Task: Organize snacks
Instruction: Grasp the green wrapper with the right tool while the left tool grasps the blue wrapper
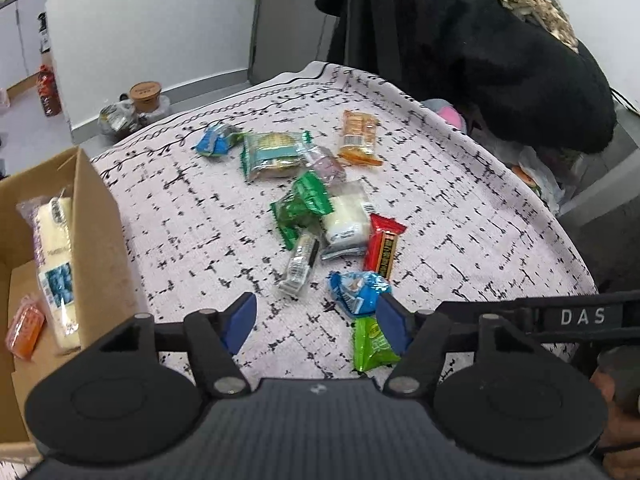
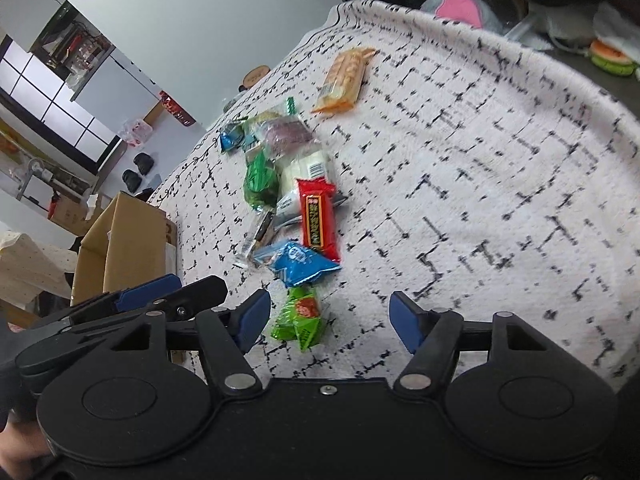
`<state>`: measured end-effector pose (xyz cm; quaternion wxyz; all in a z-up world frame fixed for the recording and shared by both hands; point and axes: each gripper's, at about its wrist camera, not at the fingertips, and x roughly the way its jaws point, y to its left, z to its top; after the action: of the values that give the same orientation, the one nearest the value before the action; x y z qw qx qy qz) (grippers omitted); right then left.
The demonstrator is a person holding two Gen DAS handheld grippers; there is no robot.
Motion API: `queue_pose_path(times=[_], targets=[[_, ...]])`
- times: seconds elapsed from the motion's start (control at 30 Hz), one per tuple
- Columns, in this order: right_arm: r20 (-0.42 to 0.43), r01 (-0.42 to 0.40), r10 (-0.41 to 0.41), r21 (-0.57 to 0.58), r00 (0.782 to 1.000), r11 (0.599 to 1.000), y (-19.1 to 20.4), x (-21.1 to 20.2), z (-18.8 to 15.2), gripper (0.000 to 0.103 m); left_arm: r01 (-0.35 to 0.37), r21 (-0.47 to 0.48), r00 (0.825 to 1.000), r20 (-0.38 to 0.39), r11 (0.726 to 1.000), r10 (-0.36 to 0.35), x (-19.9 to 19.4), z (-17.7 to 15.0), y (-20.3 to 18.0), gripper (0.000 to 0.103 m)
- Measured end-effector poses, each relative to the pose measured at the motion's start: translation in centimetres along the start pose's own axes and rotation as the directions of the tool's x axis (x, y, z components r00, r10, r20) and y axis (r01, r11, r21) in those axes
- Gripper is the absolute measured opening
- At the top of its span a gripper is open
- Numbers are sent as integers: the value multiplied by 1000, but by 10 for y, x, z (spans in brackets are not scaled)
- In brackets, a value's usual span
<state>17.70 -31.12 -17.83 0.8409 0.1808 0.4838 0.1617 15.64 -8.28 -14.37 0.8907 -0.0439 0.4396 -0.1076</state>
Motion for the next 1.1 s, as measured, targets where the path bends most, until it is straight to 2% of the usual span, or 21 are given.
queue_pose_path(times=[0.2,0.47,0.5,0.53,0.57,0.67,0.77,1.1], targets=[[-28,-13,13,5,1000,1000,6,15,-3,66,-19,-55,1000,1,998,19,-2,-1,13,62],[-64,-20,22,24,998,1000,9,34,-6,63,-27,-67,1000,-3,997,27,-3,-2,16,61],[-64,-21,22,21,998,1000,10,36,-6,60,-30,-69,1000,-4,997,30,-3,-2,17,61],[-65,-22,23,19,998,1000,10,37,-7,51,-32,-73,999,-7,997,31,-3,-2,18,61],[-69,-28,29,20,997,999,10,39,-7,30,-33,-76,999,-10,997,32,-3,-2,18,61],[-89,-40,42,16,995,999,10,43,-8,25,-35,-75,999,-20,997,33,-1,-3,18,61],[-73,-38,36,-26,997,999,13,37,-10,24,-31,-67,999,-26,997,29,1,-2,16,61],[-2,9,-9,6,1000,1000,2,15,-3,24,-3,-20,1000,-31,1000,2,10,1,1,62]])
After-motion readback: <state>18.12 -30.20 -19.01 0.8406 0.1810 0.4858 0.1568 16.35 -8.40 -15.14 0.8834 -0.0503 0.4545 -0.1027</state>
